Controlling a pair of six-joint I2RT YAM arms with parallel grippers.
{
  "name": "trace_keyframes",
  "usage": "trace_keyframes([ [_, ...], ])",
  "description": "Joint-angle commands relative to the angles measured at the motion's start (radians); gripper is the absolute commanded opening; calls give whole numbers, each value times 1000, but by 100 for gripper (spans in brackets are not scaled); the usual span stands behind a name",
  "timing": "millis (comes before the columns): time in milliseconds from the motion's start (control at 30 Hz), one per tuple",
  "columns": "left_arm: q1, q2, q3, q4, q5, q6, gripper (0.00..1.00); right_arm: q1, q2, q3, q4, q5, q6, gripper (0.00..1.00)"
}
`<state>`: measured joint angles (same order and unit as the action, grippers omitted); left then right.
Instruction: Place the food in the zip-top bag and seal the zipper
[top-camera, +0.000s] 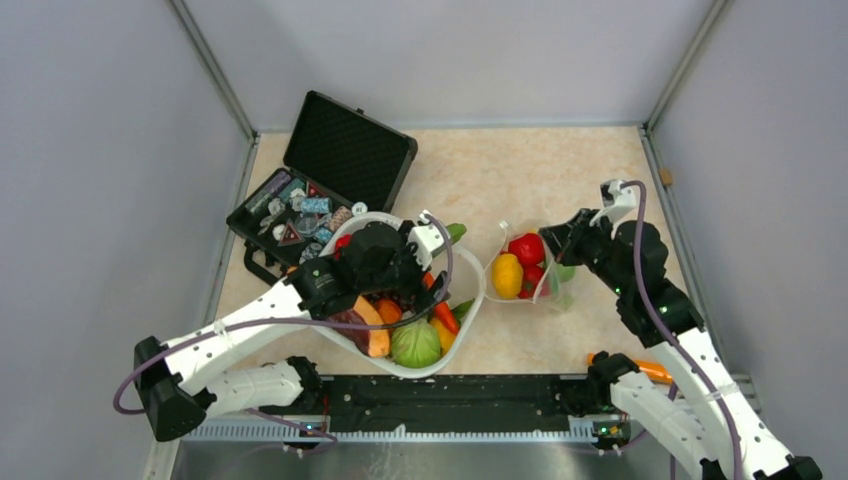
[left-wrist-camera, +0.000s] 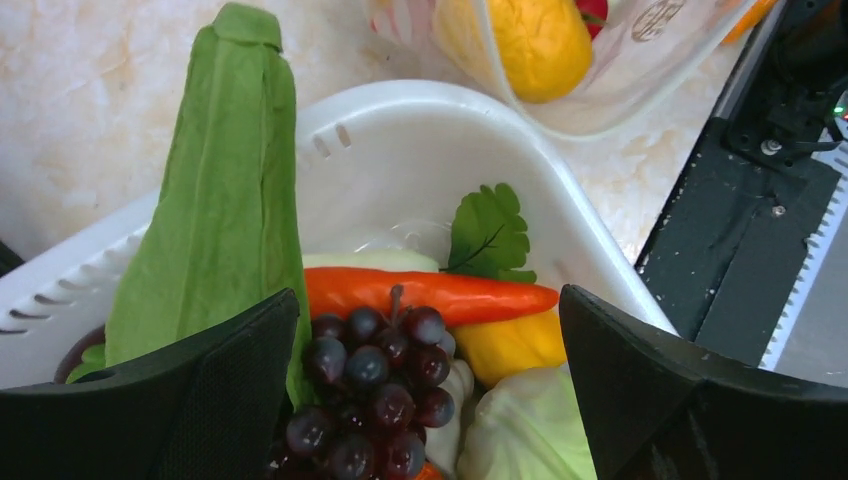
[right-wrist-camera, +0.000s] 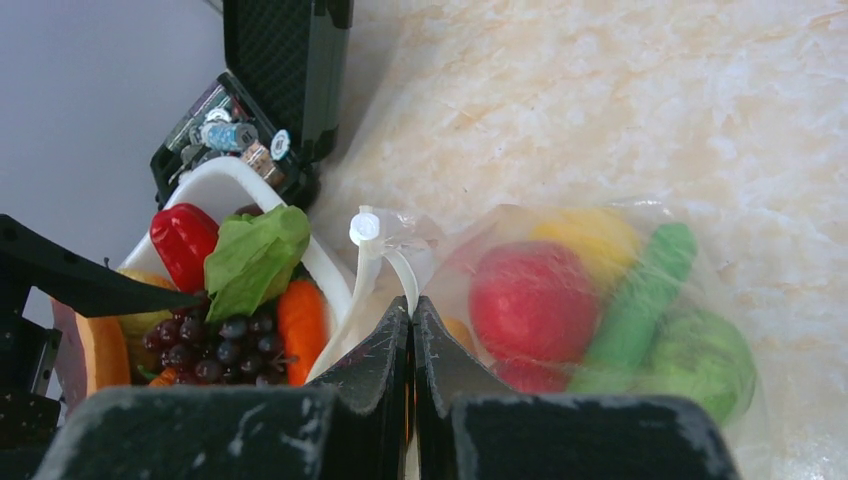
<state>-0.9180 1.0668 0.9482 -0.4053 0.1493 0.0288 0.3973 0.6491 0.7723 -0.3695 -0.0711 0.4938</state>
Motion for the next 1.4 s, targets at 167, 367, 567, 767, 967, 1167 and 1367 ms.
trace_keyframes([
  [167,61,-106,-3,7,-440,-137,99,4,-22,2,80,14,31,0],
  [367,191,-139,-23,30,-432,-198,99,3,-22,10,66,23,22,0],
  [567,203,-145,17,-92,-65,-132,98,3,-21,13,64,29,19,0],
  [767,201,-73,101,-356,186,-94,87,3,-21,6,74,33,26,0],
  [967,114,-12,149,-505,93,-84,84,5,-11,5,78,25,29,0],
  [1167,10,105,210,-655,-93,-102,83,4,-11,5,77,25,28,0],
  [1367,1,194,264,-743,-232,-116,85,4,-4,-3,90,18,32,0],
])
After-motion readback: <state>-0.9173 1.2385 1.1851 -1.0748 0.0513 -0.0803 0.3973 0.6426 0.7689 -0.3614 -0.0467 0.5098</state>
